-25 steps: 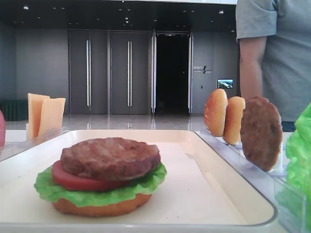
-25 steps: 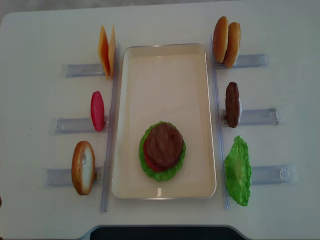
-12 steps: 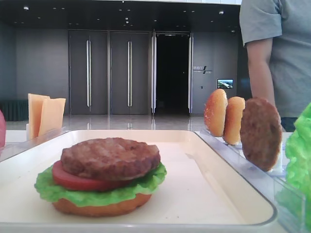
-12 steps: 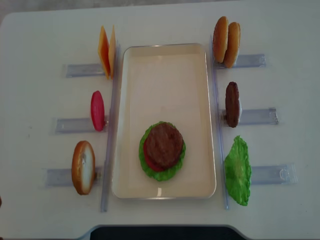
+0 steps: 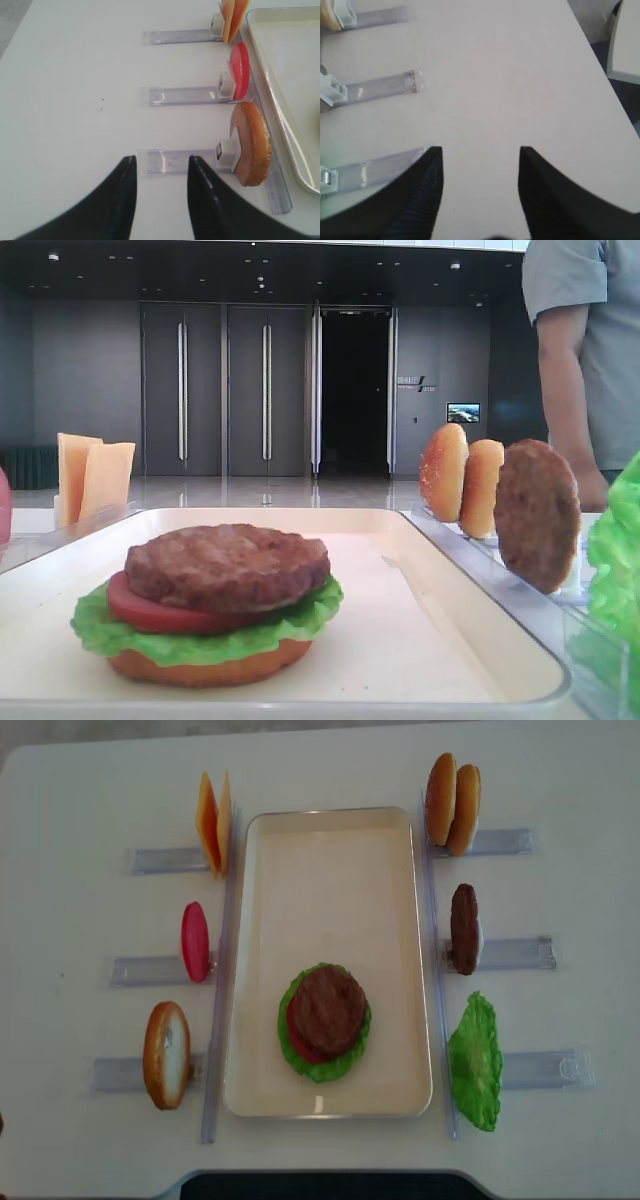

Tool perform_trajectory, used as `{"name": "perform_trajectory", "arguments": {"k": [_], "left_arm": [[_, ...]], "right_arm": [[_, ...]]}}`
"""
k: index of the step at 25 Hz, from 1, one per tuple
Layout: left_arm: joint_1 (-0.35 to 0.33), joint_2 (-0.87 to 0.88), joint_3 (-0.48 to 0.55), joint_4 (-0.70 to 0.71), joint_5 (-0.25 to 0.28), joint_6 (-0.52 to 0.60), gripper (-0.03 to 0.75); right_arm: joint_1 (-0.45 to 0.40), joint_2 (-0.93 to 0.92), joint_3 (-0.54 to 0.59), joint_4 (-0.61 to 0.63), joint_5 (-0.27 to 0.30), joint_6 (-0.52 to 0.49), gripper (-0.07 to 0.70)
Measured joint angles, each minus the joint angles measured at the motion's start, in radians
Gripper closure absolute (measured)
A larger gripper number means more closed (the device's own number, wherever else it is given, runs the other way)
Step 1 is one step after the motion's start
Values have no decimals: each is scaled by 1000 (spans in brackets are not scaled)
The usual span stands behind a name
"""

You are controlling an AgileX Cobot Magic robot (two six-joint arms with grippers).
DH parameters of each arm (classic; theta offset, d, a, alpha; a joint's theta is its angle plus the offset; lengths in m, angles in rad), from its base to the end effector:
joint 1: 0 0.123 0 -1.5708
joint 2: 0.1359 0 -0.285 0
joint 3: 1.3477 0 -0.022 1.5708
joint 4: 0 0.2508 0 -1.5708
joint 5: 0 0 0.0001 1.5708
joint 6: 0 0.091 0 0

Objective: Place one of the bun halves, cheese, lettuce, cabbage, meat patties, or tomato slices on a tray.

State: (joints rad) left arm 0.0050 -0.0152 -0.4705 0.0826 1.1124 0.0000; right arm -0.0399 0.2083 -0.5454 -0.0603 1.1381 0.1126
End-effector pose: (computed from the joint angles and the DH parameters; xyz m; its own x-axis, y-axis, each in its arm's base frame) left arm -0.0063 0.0067 0.2652 -0.5147 0.0339 -0.8567 -0.0497 0.9964 0.0693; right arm 0.0197 -0.0058 0.2830 -0.6441 0.1128 -0.7566 0.1379 0.9900 0.0303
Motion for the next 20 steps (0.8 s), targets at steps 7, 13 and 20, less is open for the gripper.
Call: {"name": "perform_trajectory", "arguments": {"k": [7, 13, 20], "left_arm": [[0, 0, 0, 0, 0, 0, 451], [0, 0, 0, 0, 0, 0, 451], [0, 0, 0, 0, 0, 0, 451]], "right_arm": [[0, -132, 20, 0, -16, -4, 269], [0, -148, 27, 0, -22, -11, 269], [0, -157, 27, 0, -23, -12, 269]]}}
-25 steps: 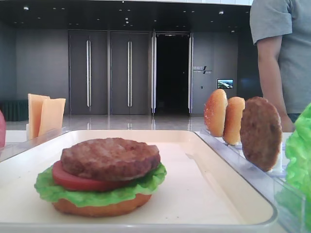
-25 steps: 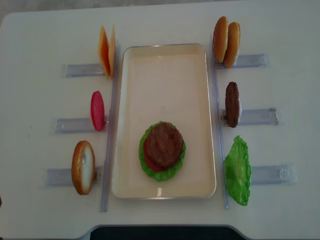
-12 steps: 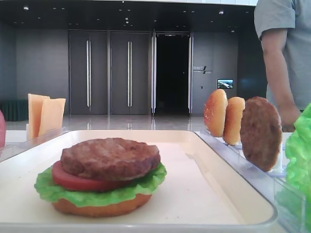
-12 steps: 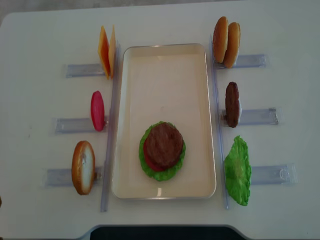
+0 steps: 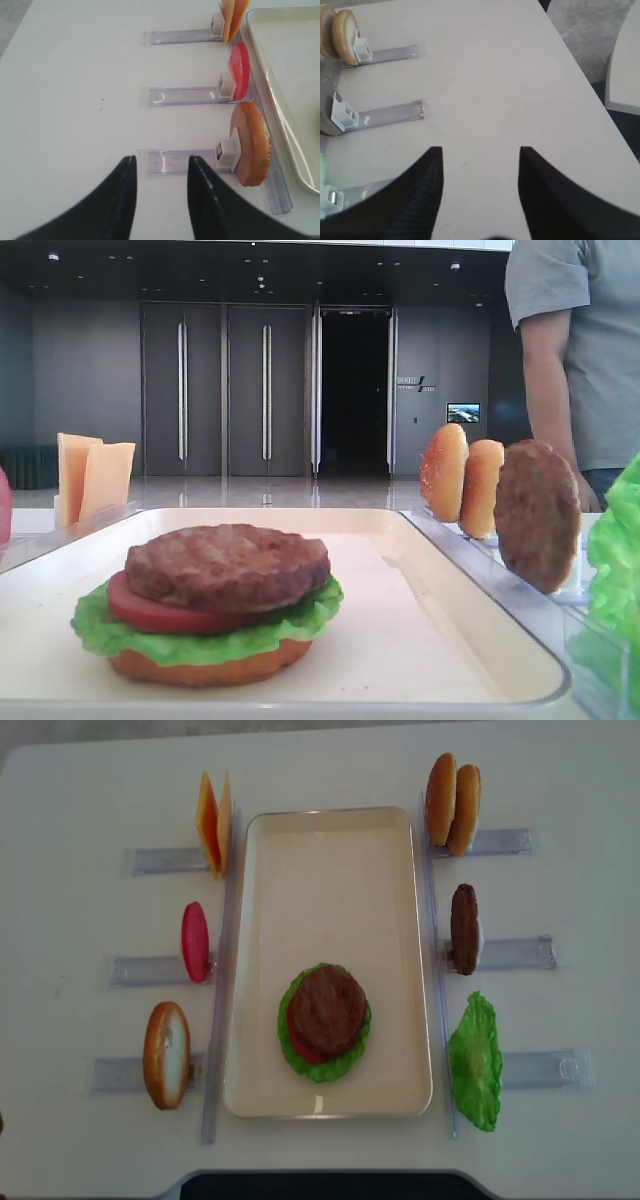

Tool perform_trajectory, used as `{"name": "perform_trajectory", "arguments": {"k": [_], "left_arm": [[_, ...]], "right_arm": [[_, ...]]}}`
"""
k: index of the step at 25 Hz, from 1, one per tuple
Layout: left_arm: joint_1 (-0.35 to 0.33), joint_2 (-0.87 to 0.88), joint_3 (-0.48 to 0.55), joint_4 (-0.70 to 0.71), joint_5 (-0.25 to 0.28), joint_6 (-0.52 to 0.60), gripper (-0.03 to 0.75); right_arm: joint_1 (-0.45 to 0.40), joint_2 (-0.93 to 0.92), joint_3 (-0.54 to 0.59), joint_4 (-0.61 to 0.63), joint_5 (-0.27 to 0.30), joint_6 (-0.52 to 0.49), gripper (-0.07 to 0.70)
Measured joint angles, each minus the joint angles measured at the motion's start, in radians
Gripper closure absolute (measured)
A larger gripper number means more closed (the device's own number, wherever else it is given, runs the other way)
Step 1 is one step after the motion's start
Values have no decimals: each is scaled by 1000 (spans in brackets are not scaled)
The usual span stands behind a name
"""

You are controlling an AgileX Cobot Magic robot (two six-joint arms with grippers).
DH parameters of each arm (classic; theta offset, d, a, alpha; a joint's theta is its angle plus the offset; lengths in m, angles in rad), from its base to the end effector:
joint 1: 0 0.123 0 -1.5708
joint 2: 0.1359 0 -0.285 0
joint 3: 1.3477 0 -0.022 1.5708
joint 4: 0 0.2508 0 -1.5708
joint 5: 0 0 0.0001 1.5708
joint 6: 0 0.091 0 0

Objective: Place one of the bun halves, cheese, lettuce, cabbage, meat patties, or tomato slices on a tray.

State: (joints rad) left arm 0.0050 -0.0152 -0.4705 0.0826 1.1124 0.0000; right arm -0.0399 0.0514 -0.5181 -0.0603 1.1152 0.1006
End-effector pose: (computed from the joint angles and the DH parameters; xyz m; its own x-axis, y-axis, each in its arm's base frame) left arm -0.0063 0.0067 0.2652 -0.5147 0.0339 -0.8567 -0.0497 0.9964 0.0693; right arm -0.0016 -0.0049 0.2783 -0.5235 0.0948 -0.8468 0.1247 0.9916 0.0340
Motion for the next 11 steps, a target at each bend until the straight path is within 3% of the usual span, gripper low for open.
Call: {"name": "perform_trajectory", "arguments": {"k": [11], "left_arm": [[0, 0, 0, 0, 0, 0, 451]], "right_arm": [[0, -59, 1, -5, 0, -7, 269]]}}
